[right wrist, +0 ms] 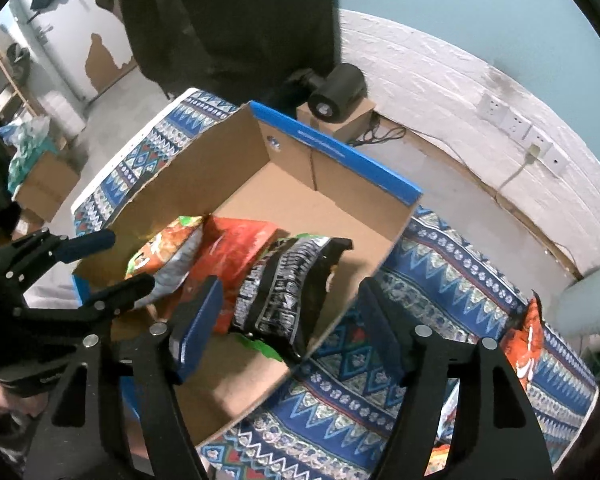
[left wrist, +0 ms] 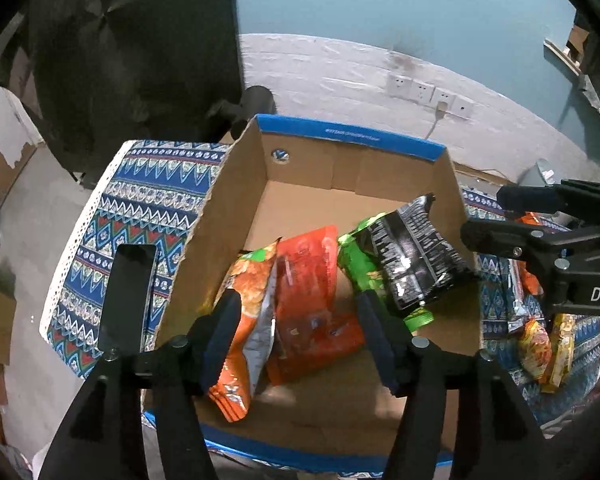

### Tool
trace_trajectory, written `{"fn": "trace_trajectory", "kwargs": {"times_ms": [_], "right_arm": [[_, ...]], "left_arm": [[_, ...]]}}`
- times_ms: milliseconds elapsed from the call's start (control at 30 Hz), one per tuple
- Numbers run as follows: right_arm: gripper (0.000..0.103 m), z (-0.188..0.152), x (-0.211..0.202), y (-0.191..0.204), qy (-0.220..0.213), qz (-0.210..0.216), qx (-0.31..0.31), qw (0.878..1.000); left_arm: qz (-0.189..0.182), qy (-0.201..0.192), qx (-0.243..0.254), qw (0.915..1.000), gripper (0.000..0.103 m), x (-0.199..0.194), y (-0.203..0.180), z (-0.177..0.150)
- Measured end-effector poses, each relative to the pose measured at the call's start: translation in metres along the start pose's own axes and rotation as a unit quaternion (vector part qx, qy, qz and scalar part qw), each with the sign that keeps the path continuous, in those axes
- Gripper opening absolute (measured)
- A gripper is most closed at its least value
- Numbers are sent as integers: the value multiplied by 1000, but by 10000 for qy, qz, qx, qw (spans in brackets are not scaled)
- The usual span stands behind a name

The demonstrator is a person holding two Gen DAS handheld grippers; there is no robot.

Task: Organize snacks
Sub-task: 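Move both grippers back toward the remaining snacks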

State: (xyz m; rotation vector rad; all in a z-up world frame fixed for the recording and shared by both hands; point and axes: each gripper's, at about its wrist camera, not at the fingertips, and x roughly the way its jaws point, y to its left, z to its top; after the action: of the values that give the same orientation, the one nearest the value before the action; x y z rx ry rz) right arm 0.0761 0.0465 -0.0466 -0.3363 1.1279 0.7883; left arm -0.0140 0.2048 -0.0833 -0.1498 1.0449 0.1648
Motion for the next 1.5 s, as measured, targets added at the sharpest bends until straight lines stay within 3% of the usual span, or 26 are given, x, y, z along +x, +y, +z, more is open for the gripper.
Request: {"fn": "trace_trajectory", "kwargs": {"times_ms": [300,933,1500], "right_arm": [[72,-15,-19,-12,-100,-352,-36,9993],[76,-63,-68,-51,-219,-517,353,9978],[78,-120,-101,-94,-244,-707,794,9940]], "left_arm": [[-177,-146,198,9995,74,-14,-25,6],[-530,-66,717,9960,77,-25,-83,4],[-833,174,1438,9859,77,-26,-162,-5]]}}
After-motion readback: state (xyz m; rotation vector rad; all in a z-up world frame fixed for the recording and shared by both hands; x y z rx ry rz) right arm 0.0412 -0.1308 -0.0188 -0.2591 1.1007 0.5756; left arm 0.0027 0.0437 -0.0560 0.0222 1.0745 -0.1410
